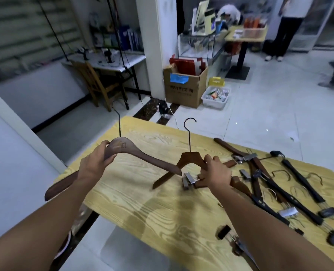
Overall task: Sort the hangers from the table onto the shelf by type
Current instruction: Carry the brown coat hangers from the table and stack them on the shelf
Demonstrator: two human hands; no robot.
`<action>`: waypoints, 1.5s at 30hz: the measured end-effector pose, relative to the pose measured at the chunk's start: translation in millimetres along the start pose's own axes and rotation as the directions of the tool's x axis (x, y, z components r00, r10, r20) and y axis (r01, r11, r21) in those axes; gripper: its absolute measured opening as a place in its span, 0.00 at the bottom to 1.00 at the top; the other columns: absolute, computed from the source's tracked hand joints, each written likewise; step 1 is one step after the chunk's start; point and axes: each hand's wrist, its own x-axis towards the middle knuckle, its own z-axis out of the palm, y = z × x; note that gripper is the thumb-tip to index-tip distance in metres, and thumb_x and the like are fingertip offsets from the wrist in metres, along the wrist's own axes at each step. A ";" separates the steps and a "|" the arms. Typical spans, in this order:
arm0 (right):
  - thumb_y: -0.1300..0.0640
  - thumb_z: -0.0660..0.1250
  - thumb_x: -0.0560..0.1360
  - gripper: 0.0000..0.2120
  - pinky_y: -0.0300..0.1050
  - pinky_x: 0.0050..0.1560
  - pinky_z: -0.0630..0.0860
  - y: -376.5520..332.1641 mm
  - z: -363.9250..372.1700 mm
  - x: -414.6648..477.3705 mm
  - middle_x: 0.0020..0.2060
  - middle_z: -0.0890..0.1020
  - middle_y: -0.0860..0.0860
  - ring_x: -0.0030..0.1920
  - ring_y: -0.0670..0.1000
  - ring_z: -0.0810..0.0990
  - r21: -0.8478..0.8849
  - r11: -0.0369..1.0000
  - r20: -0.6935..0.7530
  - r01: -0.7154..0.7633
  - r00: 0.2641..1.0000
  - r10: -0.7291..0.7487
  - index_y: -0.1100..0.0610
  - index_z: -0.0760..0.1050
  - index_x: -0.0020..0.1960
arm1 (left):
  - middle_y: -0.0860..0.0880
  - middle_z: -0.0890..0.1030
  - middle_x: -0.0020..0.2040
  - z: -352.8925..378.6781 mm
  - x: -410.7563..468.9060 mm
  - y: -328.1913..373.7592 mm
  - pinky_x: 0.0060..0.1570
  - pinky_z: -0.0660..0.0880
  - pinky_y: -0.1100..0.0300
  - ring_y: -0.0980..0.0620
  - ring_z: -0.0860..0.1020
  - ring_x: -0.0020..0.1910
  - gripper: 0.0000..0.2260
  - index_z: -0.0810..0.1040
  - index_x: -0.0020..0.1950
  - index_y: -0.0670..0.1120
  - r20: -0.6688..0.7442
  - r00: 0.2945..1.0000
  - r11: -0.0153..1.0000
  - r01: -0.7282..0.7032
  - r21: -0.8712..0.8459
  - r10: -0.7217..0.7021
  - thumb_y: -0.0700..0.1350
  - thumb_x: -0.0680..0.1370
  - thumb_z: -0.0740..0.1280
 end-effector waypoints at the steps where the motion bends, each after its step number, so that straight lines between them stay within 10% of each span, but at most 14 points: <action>1: 0.51 0.66 0.76 0.14 0.43 0.34 0.67 -2.8 -11.7 5.4 0.51 0.75 0.52 0.44 0.56 0.81 0.004 1.000 -0.026 0.023 0.999 -0.023 0.52 0.69 0.59 | 0.46 0.80 0.54 -8.6 0.2 1.7 0.45 0.71 0.51 0.41 0.79 0.53 0.18 0.69 0.63 0.46 -0.016 1.000 1.000 0.008 0.002 -0.008 0.53 0.77 0.65; 25: 0.51 0.63 0.78 0.11 0.49 0.40 0.72 -86.6 -159.0 -2.4 0.48 0.80 0.56 0.46 0.61 0.81 0.207 0.856 -0.364 0.474 0.849 -0.382 0.58 0.72 0.55 | 0.44 0.82 0.50 -144.4 -147.4 -4.5 0.46 0.73 0.50 0.40 0.79 0.50 0.19 0.68 0.63 0.46 -0.224 0.929 0.934 0.330 0.135 -0.295 0.54 0.77 0.65; 45: 0.46 0.59 0.80 0.12 0.47 0.42 0.72 -236.6 -120.2 -200.6 0.49 0.82 0.51 0.49 0.57 0.81 0.203 0.284 -0.256 0.937 0.331 -0.908 0.52 0.72 0.57 | 0.42 0.80 0.52 -237.3 -387.2 -67.5 0.44 0.71 0.53 0.41 0.78 0.51 0.17 0.67 0.64 0.45 -0.318 0.669 0.661 0.735 0.151 -0.671 0.49 0.78 0.64</action>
